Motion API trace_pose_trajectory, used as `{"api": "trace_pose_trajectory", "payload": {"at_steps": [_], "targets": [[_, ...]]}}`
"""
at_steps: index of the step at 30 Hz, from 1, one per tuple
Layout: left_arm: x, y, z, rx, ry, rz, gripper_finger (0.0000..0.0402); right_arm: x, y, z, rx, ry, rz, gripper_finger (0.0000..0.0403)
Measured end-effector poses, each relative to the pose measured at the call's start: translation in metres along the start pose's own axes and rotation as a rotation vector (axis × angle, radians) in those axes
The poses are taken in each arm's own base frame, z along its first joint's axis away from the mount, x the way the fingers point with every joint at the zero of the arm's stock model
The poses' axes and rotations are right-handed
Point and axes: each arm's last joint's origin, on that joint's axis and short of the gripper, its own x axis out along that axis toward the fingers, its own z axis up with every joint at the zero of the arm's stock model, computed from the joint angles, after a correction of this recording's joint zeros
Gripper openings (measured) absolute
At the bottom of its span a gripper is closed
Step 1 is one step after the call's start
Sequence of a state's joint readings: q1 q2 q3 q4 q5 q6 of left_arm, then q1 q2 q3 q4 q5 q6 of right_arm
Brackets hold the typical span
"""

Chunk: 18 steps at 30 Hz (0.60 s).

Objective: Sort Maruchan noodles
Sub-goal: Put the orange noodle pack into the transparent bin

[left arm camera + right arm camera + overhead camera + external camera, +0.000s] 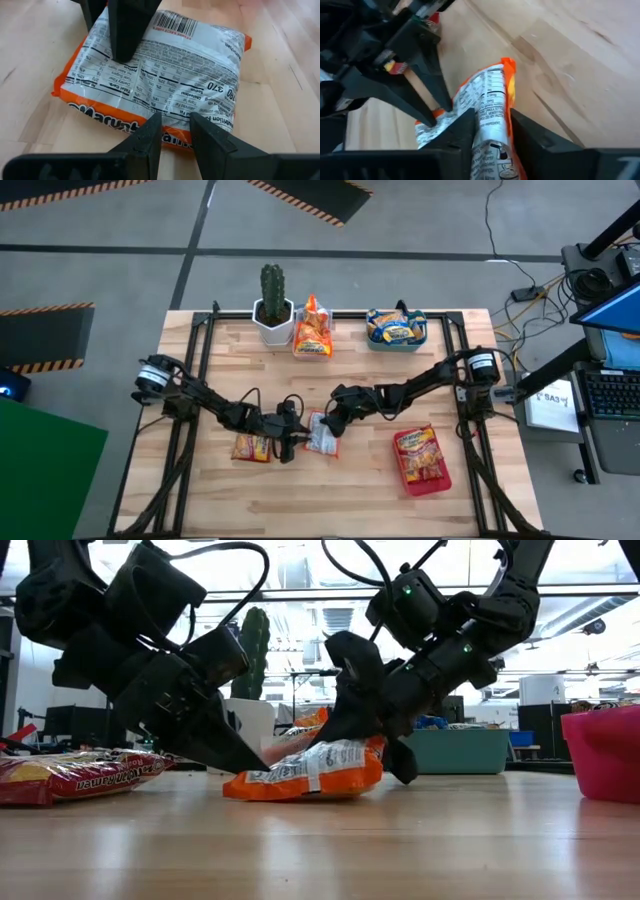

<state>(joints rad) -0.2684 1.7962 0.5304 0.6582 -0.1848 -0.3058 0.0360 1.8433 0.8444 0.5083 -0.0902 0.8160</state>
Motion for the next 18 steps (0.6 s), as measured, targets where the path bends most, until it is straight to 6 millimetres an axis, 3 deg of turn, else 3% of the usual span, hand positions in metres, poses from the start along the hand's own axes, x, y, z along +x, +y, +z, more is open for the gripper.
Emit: {"api": "trace_pose_trajectory", "payload": {"at_steps": [8,13,18], "targets": [[-0.012,-0.001,0.009,0.035,0.0,-0.005,0.0086,-0.008,0.009,0.007,-0.058,-0.029,0.036,0.0043],[-0.031,-0.001,0.023,0.068,0.0,-0.004,0.0086,-0.013,0.015,0.012,-0.091,-0.052,0.046,0.0014],[-0.056,-0.003,0.043,0.126,-0.062,-0.019,0.0086,-0.022,0.024,0.02,-0.151,-0.105,0.064,0.0009]]}}
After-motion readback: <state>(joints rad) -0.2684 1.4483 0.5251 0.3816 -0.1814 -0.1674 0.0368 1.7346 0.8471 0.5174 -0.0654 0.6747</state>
